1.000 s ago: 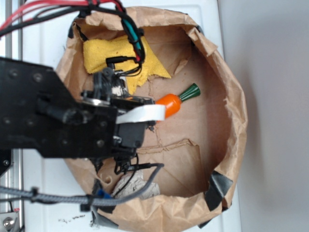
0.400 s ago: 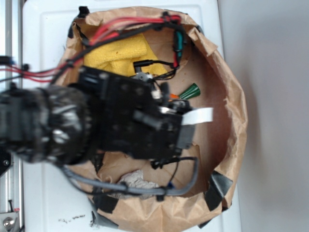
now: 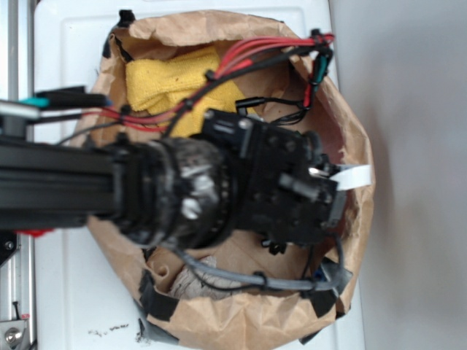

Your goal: Grab the carrot.

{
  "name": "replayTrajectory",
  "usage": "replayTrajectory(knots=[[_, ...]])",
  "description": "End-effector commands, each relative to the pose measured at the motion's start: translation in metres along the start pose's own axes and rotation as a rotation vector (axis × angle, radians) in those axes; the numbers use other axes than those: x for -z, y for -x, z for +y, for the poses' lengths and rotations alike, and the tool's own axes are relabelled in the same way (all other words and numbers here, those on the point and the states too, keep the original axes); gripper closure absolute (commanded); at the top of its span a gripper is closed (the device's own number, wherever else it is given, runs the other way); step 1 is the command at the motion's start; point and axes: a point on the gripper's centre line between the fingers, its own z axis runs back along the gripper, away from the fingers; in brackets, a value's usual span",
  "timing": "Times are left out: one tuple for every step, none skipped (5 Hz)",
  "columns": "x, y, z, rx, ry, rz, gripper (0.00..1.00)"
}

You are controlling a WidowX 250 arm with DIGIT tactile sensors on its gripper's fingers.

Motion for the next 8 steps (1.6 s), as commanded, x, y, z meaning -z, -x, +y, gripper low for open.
replayTrajectory(knots=[[-0.013, -0.018, 0.006, -0.062, -0.043, -0.095, 1.0], [-0.014, -0.019, 0.009, -0.074, -0.061, -0.115, 1.0], [-0.022, -0.019, 0.012, -0.082, -0.05, -0.125, 1.0], [-0.048, -0.011, 0.019, -0.062, 0.004, -0.133, 1.0], [-0.084, 0.01, 0.028, -0.033, 0.051, -0.117, 1.0], [-0.112, 0.02, 0.048, -0.016, 0.153, -0.097, 1.0], [-0.13, 0.025, 0.065, -0.008, 0.201, -0.082, 1.0], [-0.142, 0.025, 0.073, -0.003, 0.242, -0.075, 1.0]])
